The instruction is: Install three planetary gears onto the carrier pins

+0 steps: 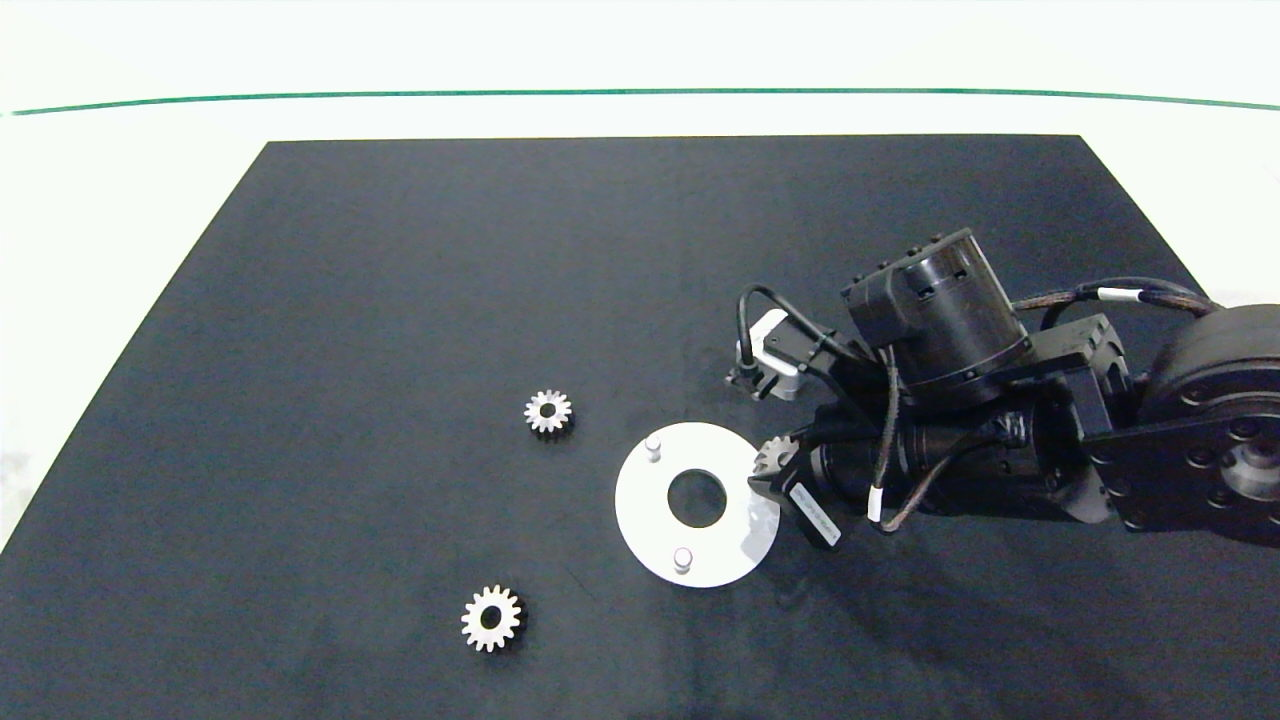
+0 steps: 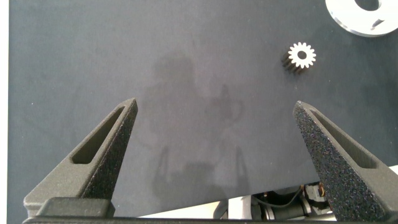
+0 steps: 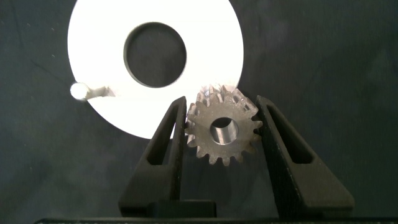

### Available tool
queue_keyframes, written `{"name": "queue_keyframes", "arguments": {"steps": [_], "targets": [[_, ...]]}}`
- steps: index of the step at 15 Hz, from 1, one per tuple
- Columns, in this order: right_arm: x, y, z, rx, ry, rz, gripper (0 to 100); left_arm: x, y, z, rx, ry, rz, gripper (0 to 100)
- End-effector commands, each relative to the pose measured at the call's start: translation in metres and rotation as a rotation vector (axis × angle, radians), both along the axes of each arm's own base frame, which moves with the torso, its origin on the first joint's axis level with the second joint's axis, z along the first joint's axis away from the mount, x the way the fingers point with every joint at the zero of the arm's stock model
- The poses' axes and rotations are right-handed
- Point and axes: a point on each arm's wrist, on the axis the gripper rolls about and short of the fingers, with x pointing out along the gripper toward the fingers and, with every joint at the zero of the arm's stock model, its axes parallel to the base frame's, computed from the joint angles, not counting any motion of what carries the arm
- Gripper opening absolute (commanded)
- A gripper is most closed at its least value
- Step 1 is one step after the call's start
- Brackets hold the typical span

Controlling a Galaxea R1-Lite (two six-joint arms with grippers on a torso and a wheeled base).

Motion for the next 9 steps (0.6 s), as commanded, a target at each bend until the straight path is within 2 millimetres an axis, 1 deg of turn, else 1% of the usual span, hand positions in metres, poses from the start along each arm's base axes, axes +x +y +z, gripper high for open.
{"name": "queue_keyframes", "arguments": {"steps": [1, 9], "targets": [[0.0018, 0.0035, 0.0002, 0.000, -0.003, 0.005, 25, 0.0002, 0.0000, -0.0001, 0.001, 0.004, -0.001, 100], [0.0066, 0.0079, -0.0070, -0.013, 0.011, 0.005, 25, 0.0000, 0.0000, 0.0002, 0.000, 0.002, -0.004, 100]]}}
